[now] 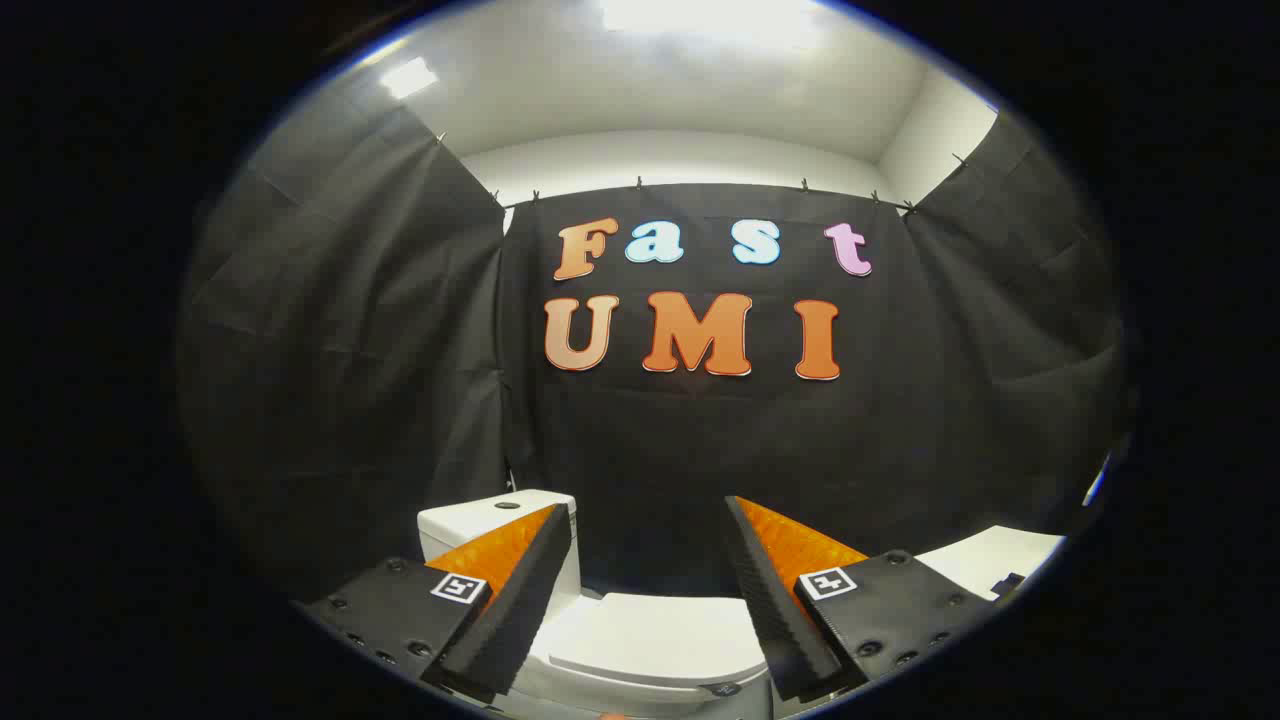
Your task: Open the toilet lid.
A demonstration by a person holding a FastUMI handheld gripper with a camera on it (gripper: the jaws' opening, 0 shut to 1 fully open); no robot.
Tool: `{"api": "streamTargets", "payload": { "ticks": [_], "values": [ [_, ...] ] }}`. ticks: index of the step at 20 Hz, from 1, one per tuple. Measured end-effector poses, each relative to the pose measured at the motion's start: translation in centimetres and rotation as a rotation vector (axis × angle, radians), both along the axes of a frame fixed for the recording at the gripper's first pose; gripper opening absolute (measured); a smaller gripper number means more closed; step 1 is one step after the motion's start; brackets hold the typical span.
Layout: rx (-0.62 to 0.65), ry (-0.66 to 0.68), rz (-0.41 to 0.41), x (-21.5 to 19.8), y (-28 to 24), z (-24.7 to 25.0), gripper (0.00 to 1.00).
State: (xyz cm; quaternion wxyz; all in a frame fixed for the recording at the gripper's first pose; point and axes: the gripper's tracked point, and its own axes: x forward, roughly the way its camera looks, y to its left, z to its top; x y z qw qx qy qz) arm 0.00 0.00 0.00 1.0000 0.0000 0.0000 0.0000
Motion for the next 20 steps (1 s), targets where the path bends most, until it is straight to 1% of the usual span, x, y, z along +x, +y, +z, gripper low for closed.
{"api": "streamTargets", "payload": {
  "ticks": [8, 20],
  "values": [
    [-0.022, -0.005, 0.015, -0.1, 1.0, 0.5, 0.98],
    [0.004, 0.004, 0.014, -0.2, 0.4, -0.1, 0.98]
  ]
}}
